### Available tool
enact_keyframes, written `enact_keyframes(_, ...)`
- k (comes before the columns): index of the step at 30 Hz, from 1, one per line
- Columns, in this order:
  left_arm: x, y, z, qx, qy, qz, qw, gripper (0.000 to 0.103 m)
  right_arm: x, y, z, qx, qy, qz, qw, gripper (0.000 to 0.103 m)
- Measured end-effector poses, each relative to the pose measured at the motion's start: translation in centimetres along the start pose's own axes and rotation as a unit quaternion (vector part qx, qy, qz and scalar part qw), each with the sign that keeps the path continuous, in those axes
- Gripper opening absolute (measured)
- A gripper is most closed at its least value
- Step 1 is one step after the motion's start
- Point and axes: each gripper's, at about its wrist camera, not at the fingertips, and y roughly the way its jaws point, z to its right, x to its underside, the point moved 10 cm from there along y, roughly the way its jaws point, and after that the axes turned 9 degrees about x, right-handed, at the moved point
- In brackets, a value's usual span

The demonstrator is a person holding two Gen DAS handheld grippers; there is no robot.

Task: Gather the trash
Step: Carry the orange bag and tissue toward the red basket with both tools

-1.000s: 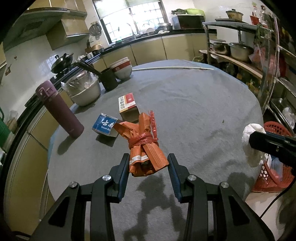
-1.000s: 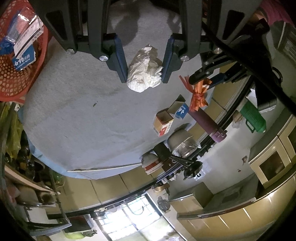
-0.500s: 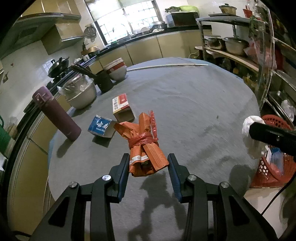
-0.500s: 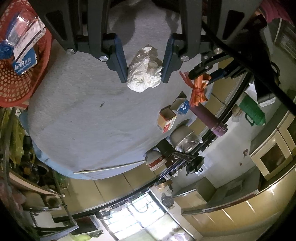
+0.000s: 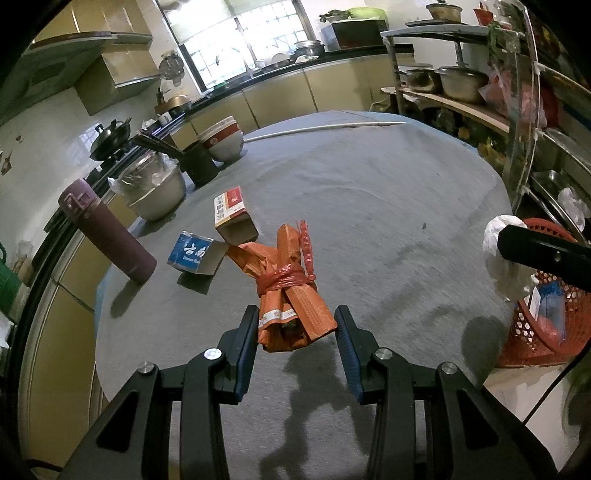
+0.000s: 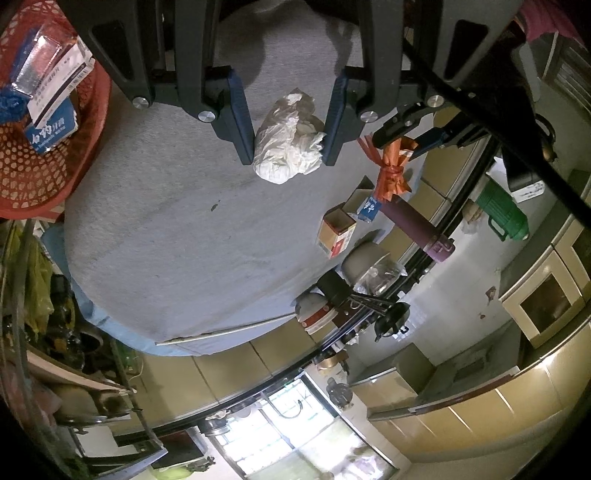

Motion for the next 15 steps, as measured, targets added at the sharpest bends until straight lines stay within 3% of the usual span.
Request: enact_keyframes(15,-0.4,-0.1,1.7,0.008,0.021,0.002,0.9997,0.043,-0.1,-0.7,1.5,0.006,0.014,0.004,1.000,0.040)
